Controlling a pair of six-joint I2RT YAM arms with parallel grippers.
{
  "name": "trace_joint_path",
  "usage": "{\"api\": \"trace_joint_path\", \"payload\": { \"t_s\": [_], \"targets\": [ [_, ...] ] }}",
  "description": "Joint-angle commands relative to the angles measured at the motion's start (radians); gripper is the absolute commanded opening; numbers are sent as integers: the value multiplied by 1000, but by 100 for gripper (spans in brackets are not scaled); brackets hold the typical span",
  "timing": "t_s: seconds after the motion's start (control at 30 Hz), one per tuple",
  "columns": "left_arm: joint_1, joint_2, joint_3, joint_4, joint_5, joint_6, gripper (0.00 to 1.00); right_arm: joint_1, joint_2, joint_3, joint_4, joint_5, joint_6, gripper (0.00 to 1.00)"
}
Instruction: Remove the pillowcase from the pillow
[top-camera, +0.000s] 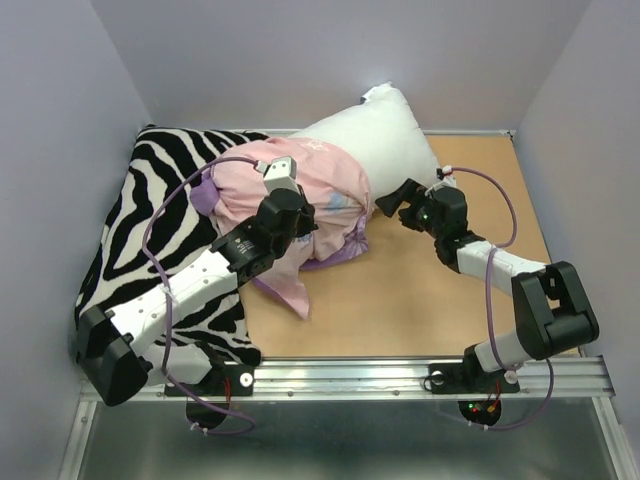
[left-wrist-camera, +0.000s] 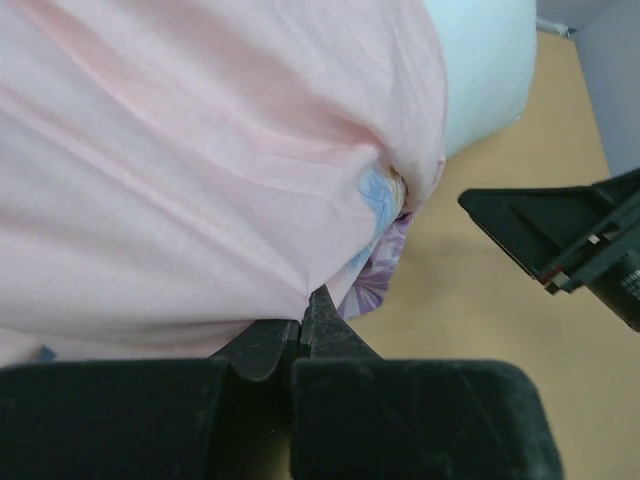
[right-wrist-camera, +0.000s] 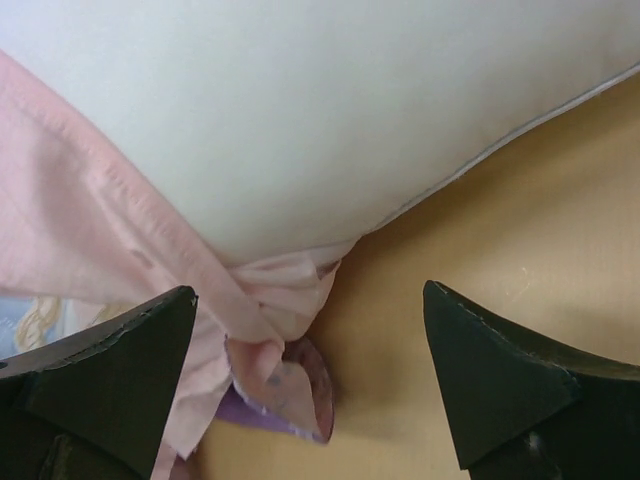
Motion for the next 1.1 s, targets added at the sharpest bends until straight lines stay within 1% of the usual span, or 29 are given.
{"api": "trace_joint_path", "payload": {
  "t_s": [0.0,0.17,0.23,0.27,0.37,0.5,0.53,0.57,0.63,0.67,0.73,0.77,0.83,0.87,0.97,1.03,1.07],
  "targets": [
    [-29,-54,85,-50,81,50,0,2,20,-29,133,63,127,100],
    [-29,-86,59,-57,130,33,0,1,69,-40,213,86,238,100],
    [-30,-106,52,-60,147,29,0,2,92,-64,234,115,288,100],
    [-32,-113,42,-65,153,24,0,-1,94,-95,272,144,320,100],
    [-30,-133,20,-74,176,21,0,-1,108,-123,347,168,359,100],
    [-30,-145,-11,-93,208,24,0,-1,183,-95,438,157,386,100],
    [-30,-149,-19,-99,215,24,0,-1,209,-101,470,157,397,100],
    [-32,-152,-31,-108,228,24,0,-1,221,-109,549,161,410,100],
    [-32,-157,-50,-116,235,29,0,-1,249,-123,628,157,449,100],
    [-32,-160,-59,-120,239,32,0,-1,287,-124,697,154,456,100],
    [-32,-160,-79,-119,264,39,0,-1,327,-117,748,140,472,100],
    [-32,-160,-89,-120,280,41,0,-1,353,-132,827,145,485,100],
    [-32,-160,-97,-126,288,44,0,-1,373,-144,892,157,505,100],
    [-32,-162,-103,-123,293,41,0,-1,381,-138,898,155,509,100],
    [-32,-162,-119,-116,334,47,0,-1,419,-104,903,145,519,89],
    [-33,-157,-116,-113,353,56,0,-1,421,-90,903,140,509,48],
    [-36,-159,-108,-108,362,67,3,-1,414,-90,898,142,506,24]
  ]
}}
